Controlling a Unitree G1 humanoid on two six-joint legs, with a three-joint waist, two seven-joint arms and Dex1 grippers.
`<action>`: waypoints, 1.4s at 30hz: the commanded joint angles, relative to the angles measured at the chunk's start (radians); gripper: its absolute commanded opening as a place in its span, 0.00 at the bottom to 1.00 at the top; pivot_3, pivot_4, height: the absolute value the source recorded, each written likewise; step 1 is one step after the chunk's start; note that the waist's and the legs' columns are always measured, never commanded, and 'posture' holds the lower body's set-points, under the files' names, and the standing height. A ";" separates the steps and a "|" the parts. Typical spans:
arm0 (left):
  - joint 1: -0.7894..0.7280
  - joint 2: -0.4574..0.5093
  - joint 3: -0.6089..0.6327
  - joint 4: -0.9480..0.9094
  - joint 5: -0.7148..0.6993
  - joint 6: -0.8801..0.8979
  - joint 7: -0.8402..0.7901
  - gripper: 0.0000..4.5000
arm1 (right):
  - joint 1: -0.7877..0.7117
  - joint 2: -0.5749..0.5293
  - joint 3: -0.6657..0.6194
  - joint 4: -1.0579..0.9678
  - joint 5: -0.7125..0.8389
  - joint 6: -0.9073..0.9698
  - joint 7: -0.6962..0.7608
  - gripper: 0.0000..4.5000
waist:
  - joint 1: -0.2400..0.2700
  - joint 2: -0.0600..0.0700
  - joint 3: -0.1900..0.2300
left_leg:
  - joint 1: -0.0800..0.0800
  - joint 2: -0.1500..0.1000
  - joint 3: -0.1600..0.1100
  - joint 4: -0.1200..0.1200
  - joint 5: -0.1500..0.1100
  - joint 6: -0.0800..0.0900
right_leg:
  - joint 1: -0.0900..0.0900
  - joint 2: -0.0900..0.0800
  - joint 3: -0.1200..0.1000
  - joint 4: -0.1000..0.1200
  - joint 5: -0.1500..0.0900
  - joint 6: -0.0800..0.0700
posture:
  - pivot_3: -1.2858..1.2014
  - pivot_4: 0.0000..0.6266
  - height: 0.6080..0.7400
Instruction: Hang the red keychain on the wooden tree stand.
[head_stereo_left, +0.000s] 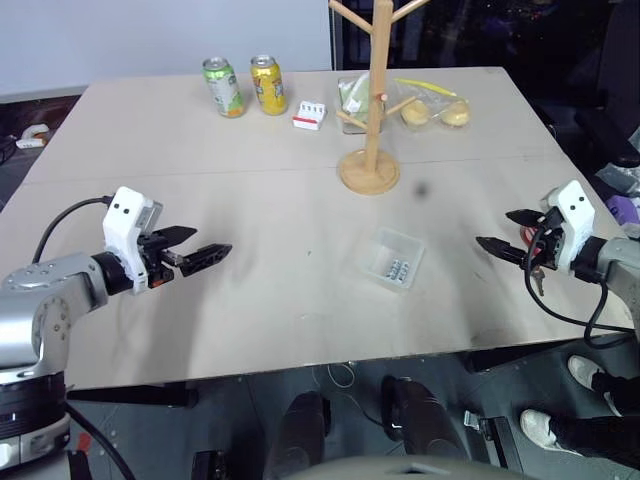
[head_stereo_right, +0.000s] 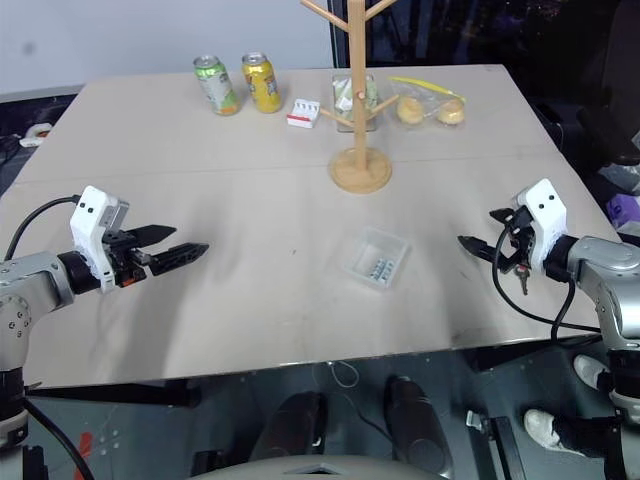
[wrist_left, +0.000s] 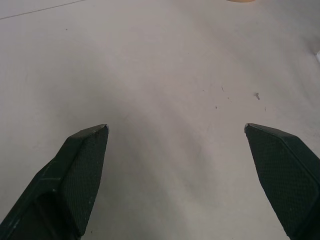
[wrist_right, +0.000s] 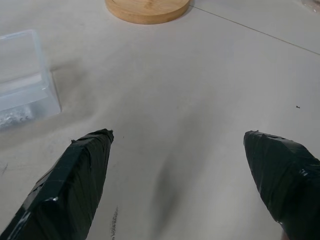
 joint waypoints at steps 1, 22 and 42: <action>-0.037 0.012 -0.021 -0.013 -0.007 -0.047 -0.010 1.00 | 0.004 -0.011 -0.040 -0.034 0.023 -0.004 0.003 1.00 | 0.000 0.000 0.000 | 0.000 0.000 0.000 0.000 0.000 0.000 | 0.000 0.000 0.000 0.000 0.000 0.000 | 0.52 0.24 1.00; -0.208 -0.010 -0.275 -0.348 -0.203 -0.066 -0.087 1.00 | -0.156 0.538 -0.178 -0.432 0.303 0.981 -0.637 1.00 | -0.001 0.001 0.000 | -0.001 0.001 -0.002 0.000 0.000 0.000 | 0.000 0.002 0.000 0.000 0.002 0.004 | 0.52 0.24 1.00; -0.169 -0.030 -0.272 -0.323 -0.166 -0.139 -0.029 1.00 | -0.171 0.557 -0.021 -0.401 0.294 0.940 -0.693 0.03 | -0.003 0.001 0.000 | -0.001 0.001 -0.002 0.000 0.000 0.000 | 0.000 0.002 -0.001 0.000 0.001 0.002 | 0.52 0.24 1.00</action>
